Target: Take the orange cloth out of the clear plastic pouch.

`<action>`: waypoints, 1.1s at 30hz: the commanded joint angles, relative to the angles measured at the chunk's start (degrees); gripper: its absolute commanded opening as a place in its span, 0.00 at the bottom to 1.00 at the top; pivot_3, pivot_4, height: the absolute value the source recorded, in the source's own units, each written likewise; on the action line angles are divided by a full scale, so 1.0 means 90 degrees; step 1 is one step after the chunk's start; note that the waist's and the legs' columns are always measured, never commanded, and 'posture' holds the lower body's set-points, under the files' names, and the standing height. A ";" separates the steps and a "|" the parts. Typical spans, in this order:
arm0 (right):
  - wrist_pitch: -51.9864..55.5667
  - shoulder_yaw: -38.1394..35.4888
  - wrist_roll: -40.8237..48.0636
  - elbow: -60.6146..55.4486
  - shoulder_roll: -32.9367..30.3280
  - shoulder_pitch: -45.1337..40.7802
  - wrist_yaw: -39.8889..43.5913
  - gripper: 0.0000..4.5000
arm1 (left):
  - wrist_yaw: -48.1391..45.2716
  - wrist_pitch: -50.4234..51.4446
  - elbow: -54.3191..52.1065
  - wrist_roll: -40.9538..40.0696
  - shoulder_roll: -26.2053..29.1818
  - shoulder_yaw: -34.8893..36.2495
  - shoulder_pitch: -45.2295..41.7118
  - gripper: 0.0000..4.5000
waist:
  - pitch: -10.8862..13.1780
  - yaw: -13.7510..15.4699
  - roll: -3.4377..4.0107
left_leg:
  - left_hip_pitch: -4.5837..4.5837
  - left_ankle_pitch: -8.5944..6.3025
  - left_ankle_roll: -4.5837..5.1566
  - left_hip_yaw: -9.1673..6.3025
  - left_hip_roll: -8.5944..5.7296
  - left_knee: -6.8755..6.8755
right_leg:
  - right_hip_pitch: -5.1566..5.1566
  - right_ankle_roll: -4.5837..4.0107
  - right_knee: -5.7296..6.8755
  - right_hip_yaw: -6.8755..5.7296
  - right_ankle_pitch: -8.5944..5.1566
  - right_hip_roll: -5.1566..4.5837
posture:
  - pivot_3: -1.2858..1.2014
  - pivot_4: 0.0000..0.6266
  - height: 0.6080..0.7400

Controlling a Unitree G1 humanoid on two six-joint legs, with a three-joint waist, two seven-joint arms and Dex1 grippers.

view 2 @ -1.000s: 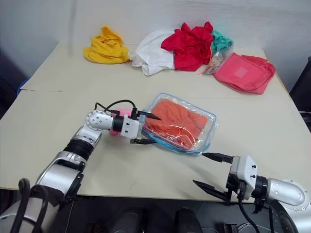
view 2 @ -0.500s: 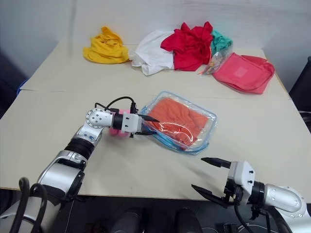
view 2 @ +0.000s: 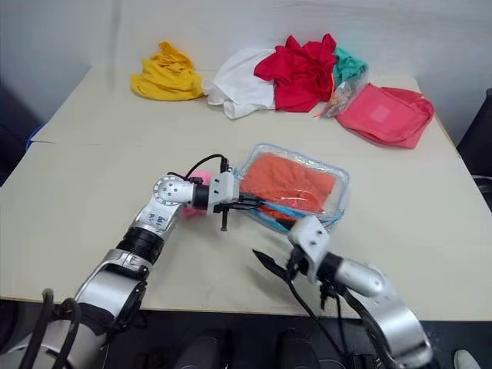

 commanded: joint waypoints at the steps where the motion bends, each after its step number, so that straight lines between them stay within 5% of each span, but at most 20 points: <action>1: 0.0090 0.0058 -0.0573 0.0263 0.0111 -0.0408 -0.0514 1.00 | 0.0198 0.0472 -0.0630 -0.0133 0.0019 0.0088 0.0054 0.01 | -0.0001 0.0026 0.0001 | -0.0010 0.0000 0.0001 -0.0003 -0.0002 0.0001 | -0.0006 0.0000 0.0006 -0.0002 0.0000 -0.0001 | 0.52 0.24 1.00; 5: -0.0044 0.0181 -0.1113 0.0578 0.0092 -0.0851 -0.0741 1.00 | 0.0282 0.0684 -0.0876 -0.0100 0.0037 0.0046 0.0139 0.01 | -0.0001 0.0030 0.0001 | -0.0080 0.0003 0.0005 -0.0006 -0.0010 0.0019 | -0.0083 0.0000 0.0061 -0.0004 0.0000 -0.0004 | 0.52 0.24 1.00; 33: -0.0422 0.1179 -0.3142 0.2830 0.0502 -0.2206 -0.0957 0.96 | 0.0479 0.0750 -0.0574 -0.0124 -0.0134 0.0031 0.0147 0.00 | -0.0001 -0.0111 0.0001 | -0.0072 0.0018 -0.0003 0.0011 -0.0006 0.0016 | -0.0100 0.0000 0.0089 0.0004 0.0000 -0.0002 | 0.52 0.24 1.00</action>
